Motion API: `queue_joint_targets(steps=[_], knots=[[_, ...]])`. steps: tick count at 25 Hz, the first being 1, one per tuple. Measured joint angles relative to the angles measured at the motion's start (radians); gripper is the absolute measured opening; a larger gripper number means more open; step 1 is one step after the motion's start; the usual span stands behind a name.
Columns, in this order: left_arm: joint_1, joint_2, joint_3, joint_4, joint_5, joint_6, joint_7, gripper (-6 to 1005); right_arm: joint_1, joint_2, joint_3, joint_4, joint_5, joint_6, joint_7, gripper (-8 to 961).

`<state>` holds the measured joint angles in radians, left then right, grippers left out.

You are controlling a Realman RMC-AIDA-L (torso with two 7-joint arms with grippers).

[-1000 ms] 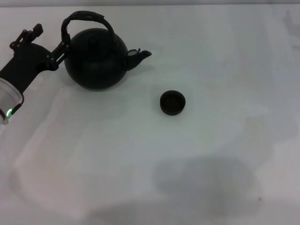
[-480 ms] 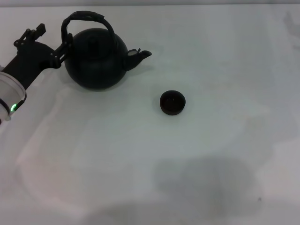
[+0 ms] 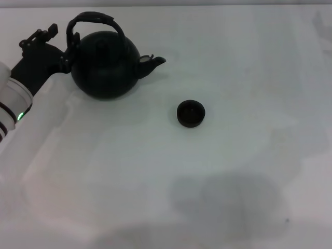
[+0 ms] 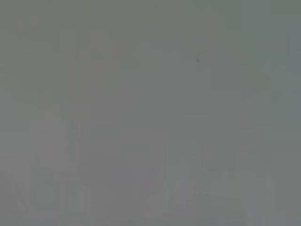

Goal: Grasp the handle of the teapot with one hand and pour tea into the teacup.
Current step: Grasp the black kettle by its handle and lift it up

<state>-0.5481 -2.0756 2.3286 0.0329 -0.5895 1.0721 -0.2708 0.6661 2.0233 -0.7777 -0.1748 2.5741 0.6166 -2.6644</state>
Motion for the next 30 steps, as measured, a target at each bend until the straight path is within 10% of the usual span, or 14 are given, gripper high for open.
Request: queue_joint_targets(steps=[3,20,30], knots=[[0.000,0.000,0.000,0.003,-0.017,-0.002,0.011,471,0.000,0.000,0.000,0.001,0.000,0.000,0.000,829],[-0.026,0.006,0.000,0.002,-0.018,-0.009,0.012,98,0.002,0.000,0.000,0.003,0.000,0.000,0.000,829],[-0.086,0.006,0.007,0.023,-0.003,0.011,0.171,98,0.003,0.000,0.000,0.006,0.000,0.000,0.000,829]])
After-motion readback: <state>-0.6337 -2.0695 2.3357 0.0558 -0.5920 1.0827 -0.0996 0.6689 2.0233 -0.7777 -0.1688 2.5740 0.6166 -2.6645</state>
